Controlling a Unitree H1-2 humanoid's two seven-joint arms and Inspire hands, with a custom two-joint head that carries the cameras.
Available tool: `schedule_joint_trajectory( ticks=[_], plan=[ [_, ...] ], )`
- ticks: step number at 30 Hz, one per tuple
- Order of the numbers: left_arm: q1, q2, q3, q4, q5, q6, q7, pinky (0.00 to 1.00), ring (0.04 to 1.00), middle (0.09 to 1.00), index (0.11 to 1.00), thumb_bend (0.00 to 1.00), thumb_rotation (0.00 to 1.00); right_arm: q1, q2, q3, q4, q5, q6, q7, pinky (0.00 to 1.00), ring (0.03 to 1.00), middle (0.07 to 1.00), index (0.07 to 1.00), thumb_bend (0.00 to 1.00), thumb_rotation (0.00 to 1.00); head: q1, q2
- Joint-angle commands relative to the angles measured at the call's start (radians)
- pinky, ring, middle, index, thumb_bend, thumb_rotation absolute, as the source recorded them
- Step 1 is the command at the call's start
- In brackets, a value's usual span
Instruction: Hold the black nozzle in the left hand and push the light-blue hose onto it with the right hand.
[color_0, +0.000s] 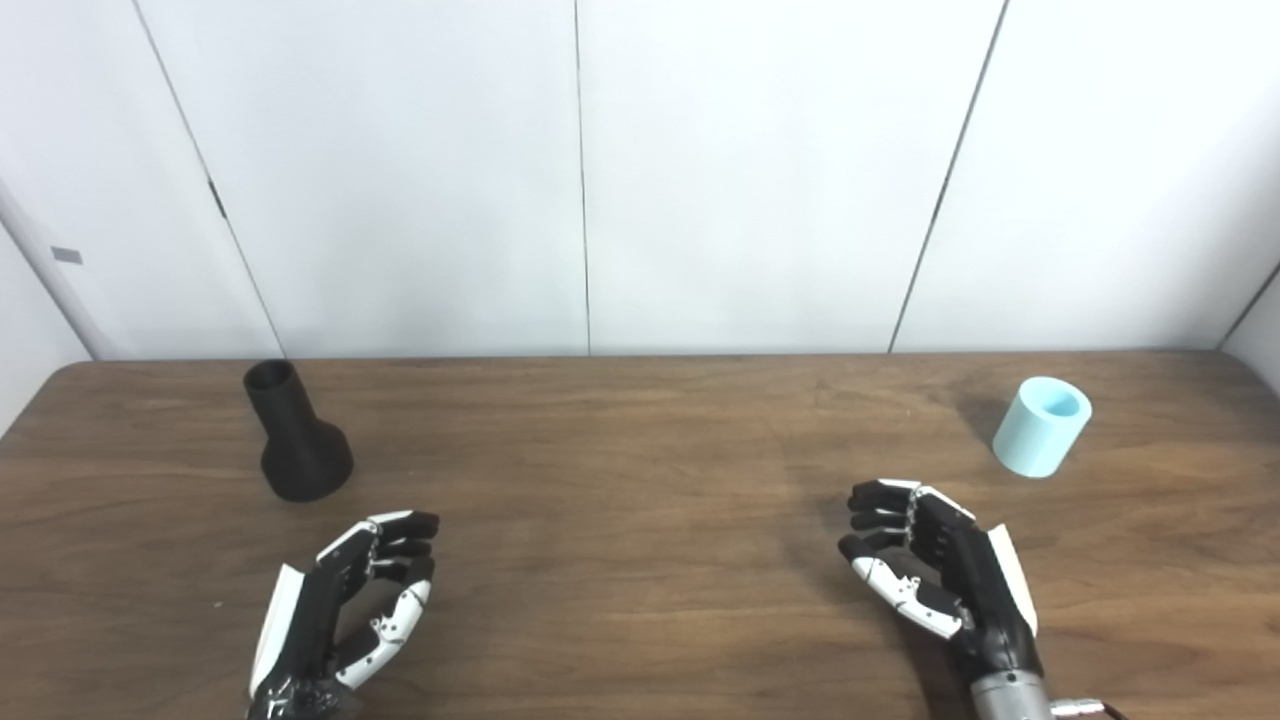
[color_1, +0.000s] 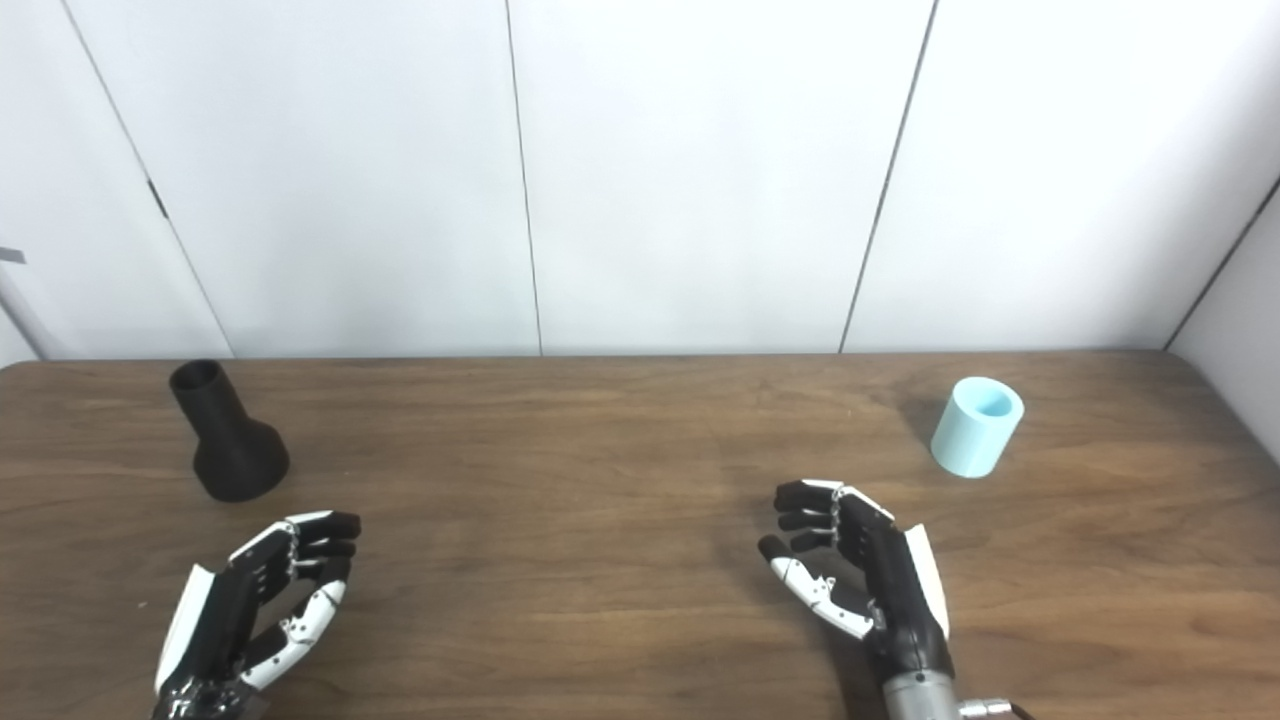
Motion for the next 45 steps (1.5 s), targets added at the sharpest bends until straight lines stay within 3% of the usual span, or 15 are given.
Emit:
schedule_joint_trajectory(
  ticks=[1, 27, 29, 30, 32, 36, 40, 41, 45],
  plan=[
    [0.017, -0.002, -0.001, 0.005, 0.015, -0.02, 0.012, 0.59, 0.676, 0.707, 0.682, 0.24, 0.25, 0.007, 0.004, 0.002, -0.015, 0.001, -0.01, -0.004, 0.53, 0.614, 0.635, 0.614, 0.28, 0.21, 0.0, 0.001],
    [0.017, -0.006, 0.009, 0.005, 0.022, -0.026, 0.027, 0.58, 0.671, 0.701, 0.677, 0.25, 0.29, 0.007, 0.005, 0.003, -0.019, -0.001, -0.003, -0.004, 0.53, 0.615, 0.637, 0.615, 0.28, 0.21, -0.004, 0.004],
    [0.02, -0.026, 0.027, -0.003, 0.033, 0.003, 0.057, 0.54, 0.635, 0.671, 0.66, 0.32, 0.25, 0.007, 0.005, 0.002, -0.015, -0.001, -0.01, -0.006, 0.53, 0.617, 0.637, 0.616, 0.28, 0.22, -0.002, 0.002],
    [0.022, -0.038, 0.04, -0.005, 0.039, 0.018, 0.075, 0.51, 0.611, 0.652, 0.653, 0.41, 0.23, 0.006, 0.005, 0.003, -0.014, -0.003, -0.012, -0.007, 0.53, 0.612, 0.634, 0.615, 0.28, 0.21, -0.001, 0.002],
    [0.019, -0.064, 0.07, -0.004, 0.053, 0.041, 0.114, 0.49, 0.588, 0.633, 0.642, 0.51, 0.12, 0.006, 0.003, 0.002, -0.013, -0.01, -0.011, -0.009, 0.53, 0.614, 0.635, 0.616, 0.28, 0.21, 0.001, 0.001],
    [-0.002, -0.078, 0.118, 0.036, 0.067, 0.038, 0.173, 0.45, 0.543, 0.612, 0.653, 0.6, 0.01, 0.006, 0.003, 0.001, -0.012, -0.009, -0.016, -0.009, 0.52, 0.612, 0.636, 0.616, 0.27, 0.2, 0.001, 0.0],
    [-0.018, -0.08, 0.15, 0.051, 0.071, 0.067, 0.209, 0.54, 0.623, 0.675, 0.701, 0.65, 0.07, 0.003, 0.004, 0.001, -0.006, -0.005, -0.017, -0.009, 0.52, 0.61, 0.633, 0.615, 0.27, 0.2, -0.003, -0.001],
    [-0.022, -0.079, 0.157, 0.051, 0.081, 0.074, 0.22, 0.61, 0.664, 0.709, 0.741, 0.64, 0.05, 0.002, 0.006, 0.001, -0.004, -0.006, -0.018, -0.011, 0.52, 0.608, 0.632, 0.614, 0.27, 0.2, -0.002, -0.001],
    [-0.042, -0.1, 0.185, 0.03, 0.122, 0.097, 0.29, 0.63, 0.683, 0.745, 0.771, 0.72, 0.09, 0.001, 0.004, 0.002, -0.001, -0.011, -0.024, -0.013, 0.52, 0.606, 0.63, 0.612, 0.27, 0.21, 0.003, -0.002]
  ],
)
